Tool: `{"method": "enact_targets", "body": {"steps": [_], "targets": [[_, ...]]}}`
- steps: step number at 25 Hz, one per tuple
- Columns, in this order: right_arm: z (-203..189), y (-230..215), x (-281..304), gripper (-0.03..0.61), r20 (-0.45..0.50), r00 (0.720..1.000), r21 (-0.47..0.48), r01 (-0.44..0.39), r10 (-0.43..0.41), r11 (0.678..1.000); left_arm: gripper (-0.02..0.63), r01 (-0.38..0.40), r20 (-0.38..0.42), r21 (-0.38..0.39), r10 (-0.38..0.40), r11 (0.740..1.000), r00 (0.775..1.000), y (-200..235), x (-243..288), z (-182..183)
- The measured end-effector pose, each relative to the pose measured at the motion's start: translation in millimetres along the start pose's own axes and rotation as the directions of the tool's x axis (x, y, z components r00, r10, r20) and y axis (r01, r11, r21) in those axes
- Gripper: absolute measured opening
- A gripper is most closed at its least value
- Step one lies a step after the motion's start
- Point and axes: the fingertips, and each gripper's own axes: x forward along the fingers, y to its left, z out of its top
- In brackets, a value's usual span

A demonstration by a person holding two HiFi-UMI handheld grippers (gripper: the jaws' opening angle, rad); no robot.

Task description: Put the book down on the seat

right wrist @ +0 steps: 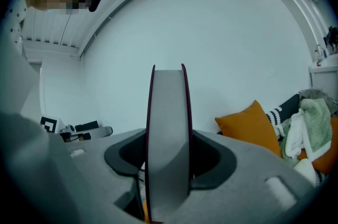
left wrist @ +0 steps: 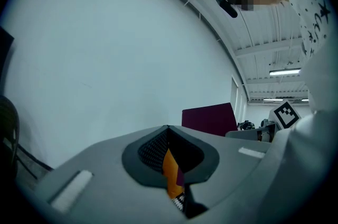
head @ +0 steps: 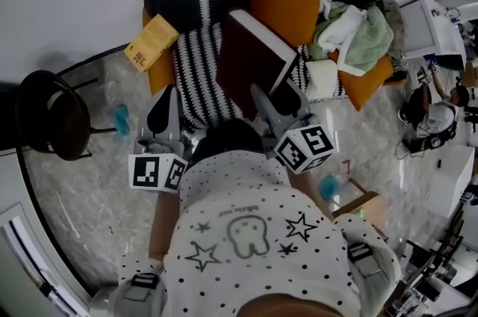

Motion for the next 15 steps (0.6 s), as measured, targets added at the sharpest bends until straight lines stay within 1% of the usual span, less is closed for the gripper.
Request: {"method": "enact_targets", "body": {"steps": [6, 15], "targets": [[1.2, -7.4, 6.5, 0.222, -0.013, 1.000, -0.005, -0.015, 0.015, 1.000, -0.003, -0.018, 0.017, 0.003, 0.018, 1.000, 1.000, 0.3, 5.9, 2.4], [20.4, -21.8, 33.9, 0.222, -0.027, 0.995, -0.013, -0.094, 0.094, 0.995, -0.003, -0.082, 0.043, 0.012, 0.081, 0.997, 0.996, -2.5, 27.6, 12.6]]}}
